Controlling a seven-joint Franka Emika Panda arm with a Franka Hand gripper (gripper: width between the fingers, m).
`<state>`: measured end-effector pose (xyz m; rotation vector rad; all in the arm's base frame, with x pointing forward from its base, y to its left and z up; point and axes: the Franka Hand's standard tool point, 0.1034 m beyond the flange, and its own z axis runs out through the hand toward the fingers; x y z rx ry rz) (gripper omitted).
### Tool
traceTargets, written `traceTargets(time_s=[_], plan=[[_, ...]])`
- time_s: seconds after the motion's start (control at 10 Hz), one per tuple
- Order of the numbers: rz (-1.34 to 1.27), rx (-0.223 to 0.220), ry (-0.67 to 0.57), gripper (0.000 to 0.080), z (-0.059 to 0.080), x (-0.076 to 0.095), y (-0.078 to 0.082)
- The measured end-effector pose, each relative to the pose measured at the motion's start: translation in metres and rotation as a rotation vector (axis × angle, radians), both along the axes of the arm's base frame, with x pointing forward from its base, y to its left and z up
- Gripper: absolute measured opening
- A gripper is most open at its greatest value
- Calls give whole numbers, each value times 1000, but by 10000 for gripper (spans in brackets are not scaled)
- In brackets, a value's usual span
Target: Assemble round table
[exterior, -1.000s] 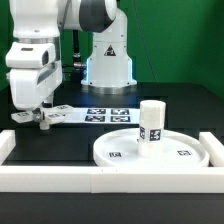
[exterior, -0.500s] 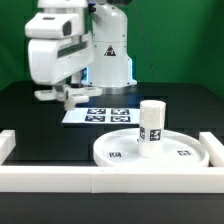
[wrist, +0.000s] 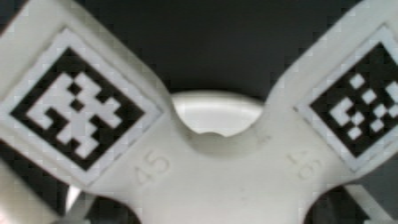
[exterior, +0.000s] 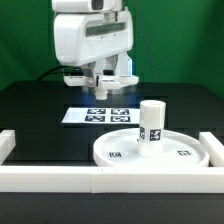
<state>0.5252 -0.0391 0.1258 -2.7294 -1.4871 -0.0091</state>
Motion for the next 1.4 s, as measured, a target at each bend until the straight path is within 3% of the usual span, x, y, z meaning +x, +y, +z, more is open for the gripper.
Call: traceTargets(time_s=[0.2,0.6,0.7,0.8,1.1,1.4], plan=[[-36,5,-8,442,4,19,5],[-42,5,0,442,0,14,5],[-51,6,9,442,-3,8,12],[-80,11,23,442,1,11,29],[-96,31,-6,442,13,37,69],[-92,32,-8,442,13,38,71]])
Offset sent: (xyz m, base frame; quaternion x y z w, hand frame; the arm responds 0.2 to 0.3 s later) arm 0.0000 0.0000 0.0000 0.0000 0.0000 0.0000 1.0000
